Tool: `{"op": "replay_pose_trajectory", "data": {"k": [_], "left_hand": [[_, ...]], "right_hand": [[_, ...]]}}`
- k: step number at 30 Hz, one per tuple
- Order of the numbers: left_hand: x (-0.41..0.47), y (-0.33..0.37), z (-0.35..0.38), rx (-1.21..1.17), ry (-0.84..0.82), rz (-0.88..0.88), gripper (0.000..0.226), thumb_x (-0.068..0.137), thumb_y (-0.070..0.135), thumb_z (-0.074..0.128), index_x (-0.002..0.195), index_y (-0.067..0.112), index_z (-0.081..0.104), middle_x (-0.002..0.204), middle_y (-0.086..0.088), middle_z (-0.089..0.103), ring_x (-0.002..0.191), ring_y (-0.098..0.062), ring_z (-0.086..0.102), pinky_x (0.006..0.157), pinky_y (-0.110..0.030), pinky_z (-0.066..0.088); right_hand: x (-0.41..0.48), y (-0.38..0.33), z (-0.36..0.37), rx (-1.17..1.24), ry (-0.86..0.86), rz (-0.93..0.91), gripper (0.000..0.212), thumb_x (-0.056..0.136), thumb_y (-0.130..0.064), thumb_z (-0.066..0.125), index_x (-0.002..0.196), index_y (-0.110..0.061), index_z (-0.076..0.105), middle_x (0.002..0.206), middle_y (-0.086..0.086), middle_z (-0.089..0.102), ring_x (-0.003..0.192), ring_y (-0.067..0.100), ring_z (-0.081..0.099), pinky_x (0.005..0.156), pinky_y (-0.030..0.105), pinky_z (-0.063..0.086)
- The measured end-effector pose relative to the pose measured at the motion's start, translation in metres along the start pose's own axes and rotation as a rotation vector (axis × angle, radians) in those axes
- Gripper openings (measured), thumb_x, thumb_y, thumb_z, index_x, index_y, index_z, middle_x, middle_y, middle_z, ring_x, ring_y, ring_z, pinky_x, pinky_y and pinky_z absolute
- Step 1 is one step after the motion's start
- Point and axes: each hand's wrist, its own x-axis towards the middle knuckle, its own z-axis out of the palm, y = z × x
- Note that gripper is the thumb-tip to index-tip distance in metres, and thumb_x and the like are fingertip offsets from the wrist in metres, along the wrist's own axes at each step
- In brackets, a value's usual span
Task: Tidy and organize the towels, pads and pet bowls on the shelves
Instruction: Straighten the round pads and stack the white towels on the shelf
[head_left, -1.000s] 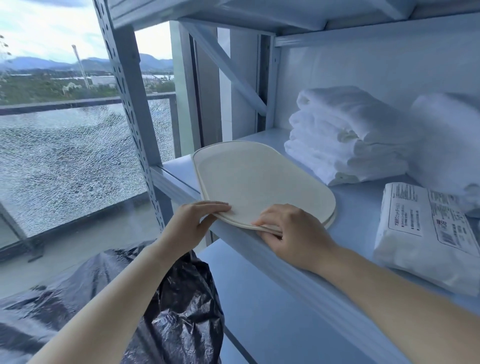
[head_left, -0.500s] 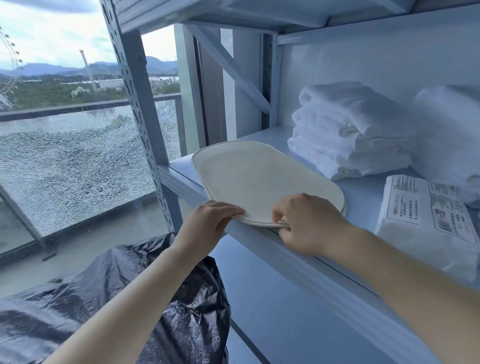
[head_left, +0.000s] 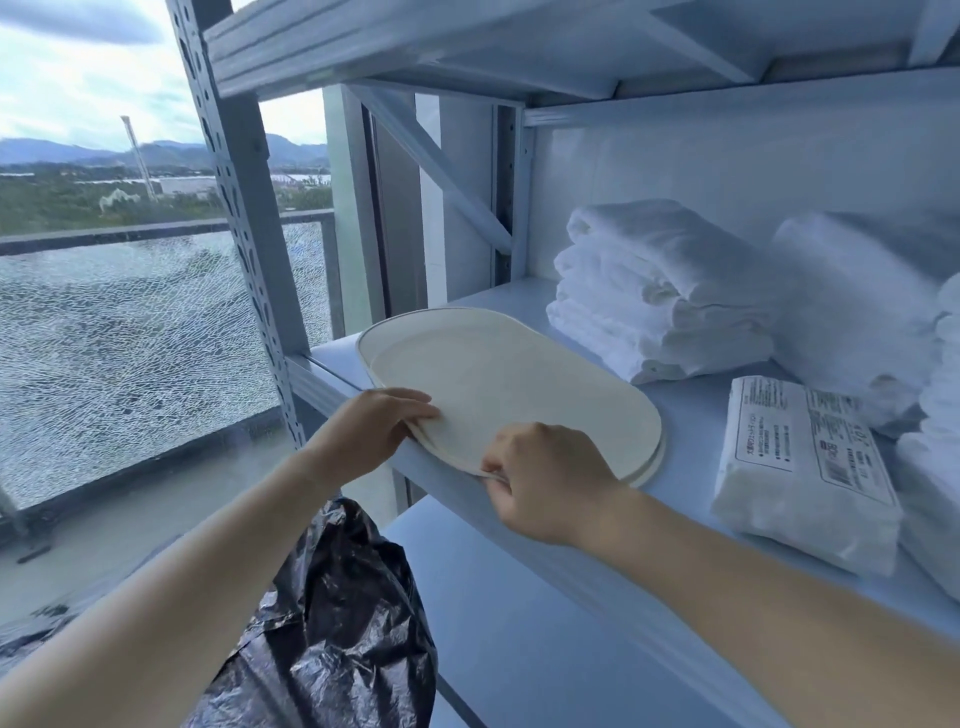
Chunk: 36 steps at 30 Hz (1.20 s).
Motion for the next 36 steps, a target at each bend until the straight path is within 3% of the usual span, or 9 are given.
{"op": "replay_pose_trajectory", "data": {"k": [3,7,12,18,21,24,28,32,36], "left_hand": [[0.002,-0.005,0.0,-0.027,0.01,0.042,0.039,0.083,-0.006,0.058,0.11,0.02,0.07,0.116,0.0,0.066,0.109,-0.016,0.062,0.101,-0.031,0.043],[-0.003,-0.004,0.002,-0.022,0.055,0.081,0.034,0.084,-0.003,0.06,0.107,0.02,0.071,0.108,0.0,0.07,0.099,-0.017,0.066,0.093,-0.035,0.05],[-0.012,0.004,0.001,-0.002,0.07,0.054,0.029,0.09,0.005,0.056,0.108,0.024,0.07,0.106,0.003,0.07,0.093,-0.018,0.067,0.081,-0.035,0.054],[-0.022,0.016,-0.002,0.064,0.038,0.028,0.027,0.093,0.016,0.052,0.111,0.029,0.067,0.107,0.008,0.069,0.09,-0.017,0.067,0.074,-0.037,0.055],[-0.024,0.015,-0.005,0.075,-0.002,0.035,0.032,0.088,0.016,0.057,0.114,0.032,0.065,0.113,0.014,0.065,0.098,-0.009,0.063,0.084,-0.034,0.053],[-0.026,0.01,-0.012,0.001,-0.107,0.022,0.052,0.082,0.004,0.047,0.123,0.034,0.059,0.128,0.015,0.056,0.115,-0.004,0.053,0.104,-0.023,0.038],[-0.019,0.007,-0.014,-0.068,-0.141,0.002,0.054,0.083,0.01,0.033,0.126,0.033,0.056,0.137,0.006,0.05,0.126,-0.01,0.045,0.109,-0.029,0.033],[0.0,0.015,-0.001,-0.128,-0.129,0.007,0.051,0.086,0.039,0.024,0.126,0.038,0.054,0.138,0.003,0.049,0.125,-0.014,0.046,0.103,-0.032,0.038],[0.024,0.025,0.015,-0.141,-0.196,0.006,0.054,0.085,0.058,0.026,0.13,0.04,0.049,0.145,0.002,0.039,0.132,-0.016,0.038,0.109,-0.033,0.03]], "right_hand": [[-0.003,0.006,0.003,-0.015,0.044,-0.021,0.015,0.084,-0.022,0.048,0.076,-0.014,0.059,0.084,0.001,0.057,0.071,0.025,0.049,0.055,0.025,0.028],[-0.008,0.016,0.009,-0.023,0.117,-0.076,0.011,0.071,-0.016,0.053,0.06,-0.016,0.052,0.062,-0.001,0.052,0.054,0.026,0.052,0.045,0.016,0.016],[-0.004,0.03,-0.008,-0.015,0.107,0.009,0.018,0.081,-0.021,0.049,0.08,-0.02,0.067,0.081,-0.002,0.066,0.075,0.025,0.06,0.058,0.029,0.046],[-0.005,0.032,-0.029,0.006,-0.048,0.11,0.015,0.082,-0.034,0.054,0.088,-0.03,0.067,0.085,-0.011,0.062,0.086,0.017,0.059,0.072,0.027,0.047],[-0.005,0.033,-0.03,0.133,-0.189,0.152,0.017,0.076,-0.047,0.062,0.086,-0.035,0.067,0.081,-0.015,0.058,0.086,0.011,0.06,0.076,0.028,0.049],[-0.004,0.04,-0.024,0.248,-0.298,0.196,0.038,0.062,-0.067,0.068,0.087,-0.038,0.069,0.086,-0.011,0.064,0.084,0.003,0.059,0.077,0.025,0.049],[-0.001,0.047,-0.017,0.401,-0.207,0.279,0.042,0.072,-0.068,0.057,0.097,-0.036,0.067,0.097,-0.009,0.065,0.094,0.007,0.059,0.083,0.026,0.046],[0.004,0.048,0.002,0.315,-0.118,0.29,0.048,0.088,-0.053,0.049,0.126,-0.023,0.053,0.136,-0.005,0.046,0.126,0.011,0.04,0.103,0.029,0.034],[0.009,0.053,0.016,0.112,-0.266,0.415,0.063,0.091,-0.06,0.03,0.144,-0.026,0.024,0.156,-0.005,0.01,0.143,0.015,0.005,0.113,0.054,0.009]]}}
